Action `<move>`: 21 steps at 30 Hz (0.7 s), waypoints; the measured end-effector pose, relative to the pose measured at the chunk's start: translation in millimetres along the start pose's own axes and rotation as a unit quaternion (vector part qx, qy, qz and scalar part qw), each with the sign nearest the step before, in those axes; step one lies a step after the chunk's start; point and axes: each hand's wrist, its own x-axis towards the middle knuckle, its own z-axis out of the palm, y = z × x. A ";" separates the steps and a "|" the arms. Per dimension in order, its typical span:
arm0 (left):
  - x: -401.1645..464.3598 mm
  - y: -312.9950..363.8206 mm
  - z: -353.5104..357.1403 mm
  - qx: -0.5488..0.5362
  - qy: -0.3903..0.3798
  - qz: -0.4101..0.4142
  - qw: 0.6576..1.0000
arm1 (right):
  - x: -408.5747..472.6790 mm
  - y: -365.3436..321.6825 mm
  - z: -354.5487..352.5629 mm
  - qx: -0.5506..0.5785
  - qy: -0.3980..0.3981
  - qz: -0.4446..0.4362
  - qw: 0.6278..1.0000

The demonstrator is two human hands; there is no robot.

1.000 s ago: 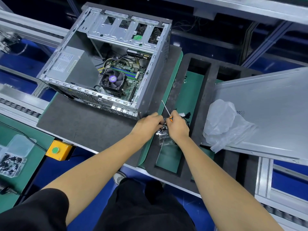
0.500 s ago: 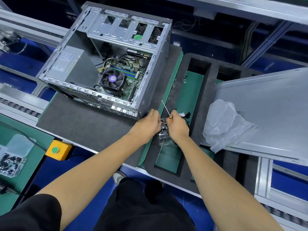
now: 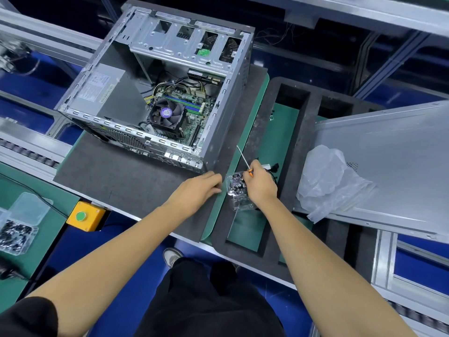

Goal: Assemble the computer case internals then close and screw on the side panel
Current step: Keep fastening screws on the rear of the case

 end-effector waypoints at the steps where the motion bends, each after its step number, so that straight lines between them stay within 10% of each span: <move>1: -2.7 -3.6 -0.7 0.009 0.003 -0.005 1.000 | -0.1 0.0 -0.1 0.002 -0.002 0.000 1.000; 21: -10.6 9.4 6.7 0.071 0.115 0.023 0.991 | -0.2 0.6 -0.3 0.011 -0.001 0.004 1.000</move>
